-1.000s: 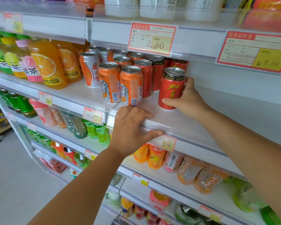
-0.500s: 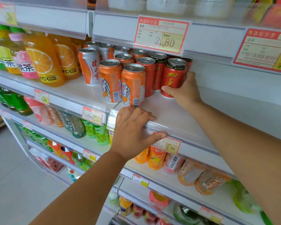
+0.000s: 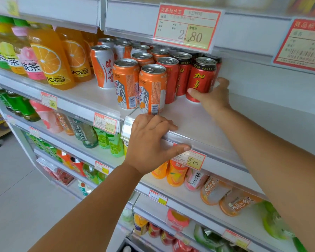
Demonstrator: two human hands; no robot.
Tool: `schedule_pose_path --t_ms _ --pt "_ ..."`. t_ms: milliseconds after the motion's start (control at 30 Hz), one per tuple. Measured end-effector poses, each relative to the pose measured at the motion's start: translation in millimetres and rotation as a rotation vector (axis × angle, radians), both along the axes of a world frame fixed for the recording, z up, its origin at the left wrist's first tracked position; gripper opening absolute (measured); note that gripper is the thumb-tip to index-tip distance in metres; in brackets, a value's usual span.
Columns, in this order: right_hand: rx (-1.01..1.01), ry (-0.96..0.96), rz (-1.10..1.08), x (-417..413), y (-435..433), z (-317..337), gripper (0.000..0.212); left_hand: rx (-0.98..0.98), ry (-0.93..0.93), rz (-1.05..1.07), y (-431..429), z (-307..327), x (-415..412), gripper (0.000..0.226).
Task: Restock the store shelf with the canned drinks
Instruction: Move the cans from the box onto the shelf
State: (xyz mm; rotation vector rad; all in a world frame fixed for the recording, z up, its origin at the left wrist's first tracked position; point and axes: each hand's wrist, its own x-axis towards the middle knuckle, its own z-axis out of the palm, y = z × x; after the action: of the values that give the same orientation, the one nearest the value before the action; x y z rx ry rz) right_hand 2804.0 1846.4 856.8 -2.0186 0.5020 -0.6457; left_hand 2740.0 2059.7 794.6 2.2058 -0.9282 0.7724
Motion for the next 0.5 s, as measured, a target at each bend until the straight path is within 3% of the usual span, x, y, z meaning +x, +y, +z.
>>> schedule_pose_path --t_ms 100,267,367,500 --pt "0.039 0.087 0.04 -30.0 7.6 26.2 0.106 -0.066 -0.012 -0.031 10.8 4.2 -12.1 0.051" --pt "-0.207 -0.252 0.359 -141.8 27.9 12.8 0.059 -0.187 -0.004 0.144 67.7 -28.5 -82.4 0.031" --pt "0.101 -0.078 0.732 -171.2 38.2 -39.7 0.042 -0.14 0.256 0.276 105.4 -96.1 -135.1 0.031" --pt "0.129 0.093 0.919 -245.0 104.3 -155.9 0.038 -0.116 0.727 0.526 134.6 -215.1 -207.8 0.042"
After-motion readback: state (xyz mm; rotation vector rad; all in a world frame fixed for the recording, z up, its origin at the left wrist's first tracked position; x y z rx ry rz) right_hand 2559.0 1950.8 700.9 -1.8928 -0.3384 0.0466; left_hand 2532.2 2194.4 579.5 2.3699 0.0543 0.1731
